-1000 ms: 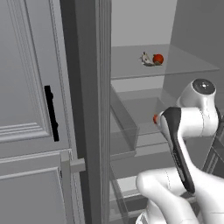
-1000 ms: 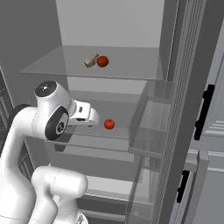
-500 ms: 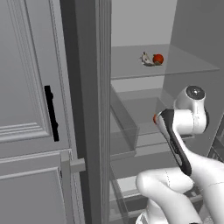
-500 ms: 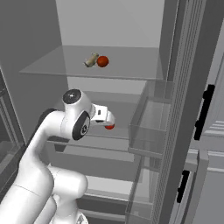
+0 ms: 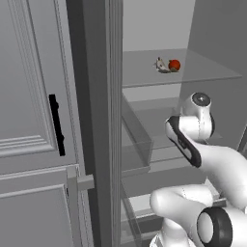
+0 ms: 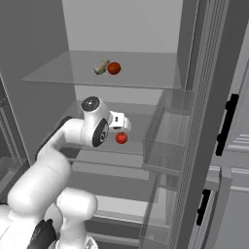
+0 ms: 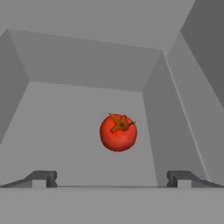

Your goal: Place one tomato and one fish in each tupperware on the nearby counter, to pack two identical lunches.

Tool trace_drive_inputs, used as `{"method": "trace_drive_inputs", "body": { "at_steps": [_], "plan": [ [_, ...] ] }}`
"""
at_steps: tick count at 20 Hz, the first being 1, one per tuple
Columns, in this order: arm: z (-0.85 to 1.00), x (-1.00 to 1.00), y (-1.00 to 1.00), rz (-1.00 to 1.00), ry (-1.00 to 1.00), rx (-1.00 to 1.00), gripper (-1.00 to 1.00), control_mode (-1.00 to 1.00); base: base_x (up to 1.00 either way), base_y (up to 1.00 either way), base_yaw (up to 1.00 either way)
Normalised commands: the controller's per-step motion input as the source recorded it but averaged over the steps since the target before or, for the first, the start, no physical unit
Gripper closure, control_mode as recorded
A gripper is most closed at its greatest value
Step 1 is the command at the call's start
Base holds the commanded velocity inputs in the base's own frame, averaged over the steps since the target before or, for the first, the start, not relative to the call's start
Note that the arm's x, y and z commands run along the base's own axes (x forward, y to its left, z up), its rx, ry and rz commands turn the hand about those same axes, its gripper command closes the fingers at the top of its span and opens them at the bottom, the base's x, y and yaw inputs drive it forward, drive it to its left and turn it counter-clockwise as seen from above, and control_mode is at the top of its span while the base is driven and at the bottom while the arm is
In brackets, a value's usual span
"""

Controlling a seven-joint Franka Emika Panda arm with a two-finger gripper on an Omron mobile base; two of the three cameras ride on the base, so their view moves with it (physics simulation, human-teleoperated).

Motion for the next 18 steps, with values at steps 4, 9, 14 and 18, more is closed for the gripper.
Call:
{"method": "trace_drive_inputs", "body": {
  "at_steps": [4,9,14,18],
  "plan": [
    [-0.51,0.66,0.0,0.02,0.0,0.0,-1.0,-1.0,0.0,0.0,0.0],
    [-0.35,0.47,-0.02,0.01,0.0,0.0,-1.0,-1.0,0.0,0.0,0.0],
    [0.0,0.03,-0.28,0.0,0.01,0.03,-1.0,-1.0,0.0,0.0,0.0],
    [-0.01,-0.09,-0.1,0.0,0.07,0.0,-1.0,-1.0,0.0,0.0,0.0]
  ]
}}
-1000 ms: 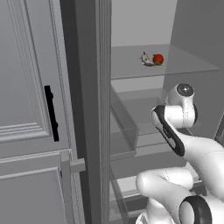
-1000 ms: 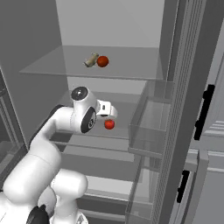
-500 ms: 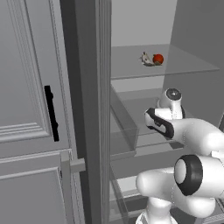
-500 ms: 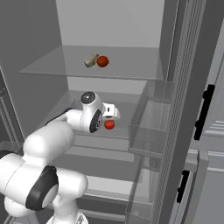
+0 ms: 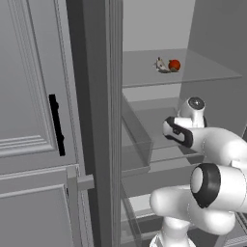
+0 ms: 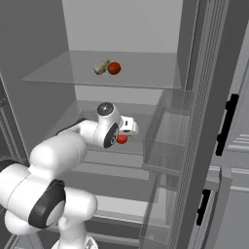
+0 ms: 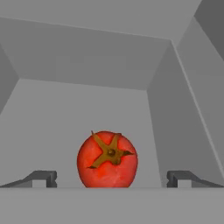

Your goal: Place one tomato and one fish in each tupperware on the nearby counter, to pack two identical lunches.

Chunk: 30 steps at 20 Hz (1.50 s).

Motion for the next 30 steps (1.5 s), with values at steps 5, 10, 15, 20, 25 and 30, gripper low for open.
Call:
{"method": "trace_drive_inputs", "body": {
  "at_steps": [5,10,15,20,25,30],
  "plan": [
    [-0.2,0.0,0.0,0.0,0.05,0.0,-1.0,-1.0,0.0,0.0,0.0],
    [-0.35,0.08,0.0,0.0,0.0,0.0,-1.0,-1.0,0.0,0.0,0.0],
    [-0.26,0.06,0.0,0.0,0.0,0.0,-1.0,-1.0,0.0,0.0,0.0],
    [-0.03,0.07,0.0,0.0,0.0,0.0,-1.0,-1.0,0.0,0.0,0.0],
    [0.0,0.26,0.0,0.0,0.0,0.0,-1.0,-1.0,0.0,0.0,0.0],
    [0.0,0.02,0.0,0.0,0.0,0.0,-1.0,-1.0,0.0,0.0,0.0]
  ]
}}
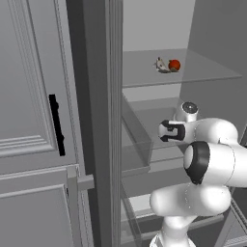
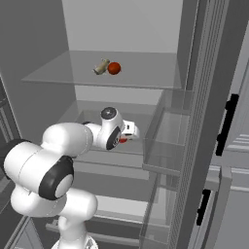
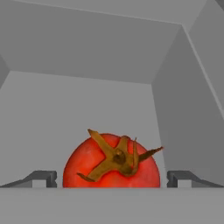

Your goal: Place one tomato and one fish in each tupperware on the nearby counter, to pack two identical lunches.

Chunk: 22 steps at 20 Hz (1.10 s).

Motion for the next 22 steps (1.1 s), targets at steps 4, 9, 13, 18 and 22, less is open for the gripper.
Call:
{"method": "trace_drive_inputs", "body": {
  "at_steps": [4,9,13,18,22],
  "plan": [
    [0.0,0.0,0.0,0.0,0.0,0.0,1.0,-1.0,0.0,0.0,0.0],
    [0.0,-0.02,0.0,0.0,0.0,0.0,1.0,-1.0,0.0,0.0,0.0],
    [0.1,-0.54,0.0,0.0,0.01,0.0,1.0,-1.0,0.0,0.0,0.0],
    [0.51,-0.98,0.0,0.01,0.04,0.0,1.0,-1.0,0.0,0.0,0.0],
    [0.88,-0.89,0.03,0.04,0.05,0.0,1.0,-1.0,0.0,0.0,0.0]
  ]
}}
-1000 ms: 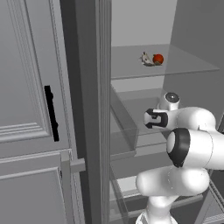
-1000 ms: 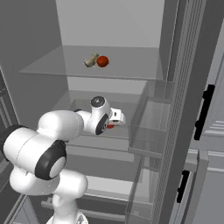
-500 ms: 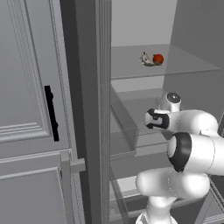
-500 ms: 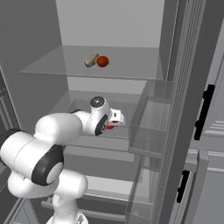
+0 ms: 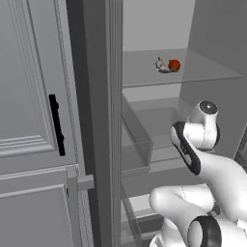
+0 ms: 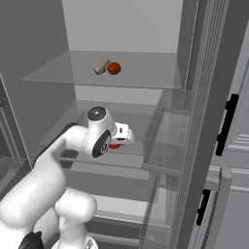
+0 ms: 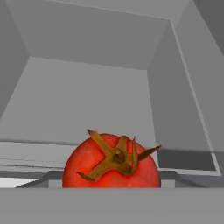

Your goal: Place one tomato and one fish in each tupperware on the nearby counter, to pack two identical lunches.

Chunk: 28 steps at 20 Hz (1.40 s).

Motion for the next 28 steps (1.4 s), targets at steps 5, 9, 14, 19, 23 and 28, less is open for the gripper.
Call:
{"method": "trace_drive_inputs", "body": {
  "at_steps": [5,9,14,19,23,28],
  "plan": [
    [0.97,-0.75,0.1,0.05,0.12,0.0,1.0,-1.0,0.0,0.0,0.0],
    [0.92,-0.65,0.24,0.06,0.29,-0.04,1.0,-1.0,0.0,0.0,0.0],
    [0.25,-0.72,0.34,0.03,0.23,-0.01,1.0,-1.0,0.0,0.0,0.0],
    [0.06,-0.94,0.31,0.0,0.0,0.0,1.0,-1.0,0.0,0.0,0.0],
    [0.36,-0.73,0.0,0.0,0.02,0.0,1.0,-1.0,0.0,0.0,0.0],
    [0.3,-0.6,-0.02,0.0,0.01,0.0,1.0,-1.0,0.0,0.0,0.0]
  ]
}}
